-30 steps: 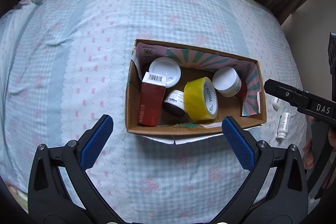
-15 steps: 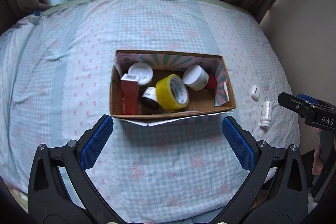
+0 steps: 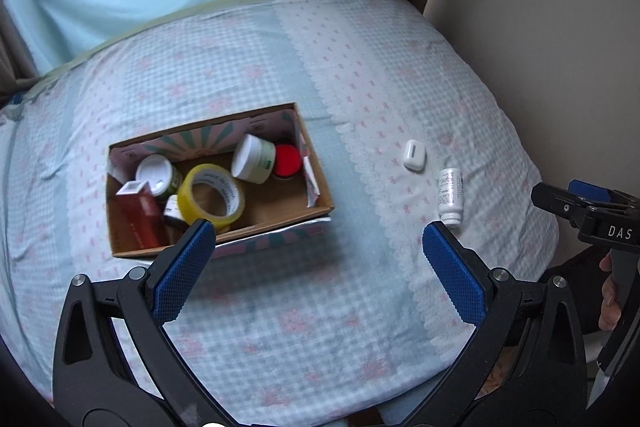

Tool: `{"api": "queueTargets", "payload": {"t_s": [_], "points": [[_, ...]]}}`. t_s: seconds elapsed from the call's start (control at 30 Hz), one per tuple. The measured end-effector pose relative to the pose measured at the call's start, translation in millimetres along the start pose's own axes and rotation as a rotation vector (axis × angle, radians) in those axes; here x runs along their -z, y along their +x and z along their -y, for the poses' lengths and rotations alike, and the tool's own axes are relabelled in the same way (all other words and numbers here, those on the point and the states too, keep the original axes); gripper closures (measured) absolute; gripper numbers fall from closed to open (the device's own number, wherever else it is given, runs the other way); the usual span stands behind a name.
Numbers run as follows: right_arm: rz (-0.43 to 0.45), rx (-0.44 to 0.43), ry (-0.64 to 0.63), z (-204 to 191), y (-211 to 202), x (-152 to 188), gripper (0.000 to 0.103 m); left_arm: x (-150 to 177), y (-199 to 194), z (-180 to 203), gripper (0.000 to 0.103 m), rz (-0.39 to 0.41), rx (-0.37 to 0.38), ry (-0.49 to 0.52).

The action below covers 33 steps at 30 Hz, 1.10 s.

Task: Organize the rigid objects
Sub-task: 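Lift both tools from the box toward the earbud case and vitamin bottle, then grasp the white earbud case with the left tool while the right tool grasps the white vitamin bottle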

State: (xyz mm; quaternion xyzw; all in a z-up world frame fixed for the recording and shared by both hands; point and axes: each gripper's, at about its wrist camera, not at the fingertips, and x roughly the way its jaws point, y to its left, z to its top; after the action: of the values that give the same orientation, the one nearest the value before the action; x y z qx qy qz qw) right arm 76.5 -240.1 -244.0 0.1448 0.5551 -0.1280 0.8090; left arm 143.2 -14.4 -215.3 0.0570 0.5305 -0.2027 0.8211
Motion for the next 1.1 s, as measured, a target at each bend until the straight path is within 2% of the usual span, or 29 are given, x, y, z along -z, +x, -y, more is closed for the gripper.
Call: {"api": "queueTargets", "payload": {"t_s": [0.23,0.33,0.47,0.7,0.87,1.0,1.1], "points": [[-0.022,-0.074,0.01,69,24,-11,0.0,-28,54,74,0.0,-0.087,-0.019,0.022],[-0.049,-0.09,-0.006,88,38,-18,0.0,-41,78,100,0.0,-0.118,-0.032,0.042],[-0.096,-0.142,0.037,111,58,-24,0.0,-58,112,126,0.0,-0.175,-0.042,0.083],[-0.138,-0.171,0.106,131,106,-26,0.0,-85,194,158,0.0,-0.285,-0.019,0.18],[-0.148,-0.119,0.104,132,148,-22,0.001,-88,261,181,0.0,-0.364,-0.039,0.262],[-0.173,-0.092,0.124,132,185,-17,0.012,-85,304,190,0.001,-0.413,-0.026,0.271],[-0.18,-0.087,0.151,129,206,-15,0.016,-82,330,196,0.009,-0.449,-0.007,0.282]]}}
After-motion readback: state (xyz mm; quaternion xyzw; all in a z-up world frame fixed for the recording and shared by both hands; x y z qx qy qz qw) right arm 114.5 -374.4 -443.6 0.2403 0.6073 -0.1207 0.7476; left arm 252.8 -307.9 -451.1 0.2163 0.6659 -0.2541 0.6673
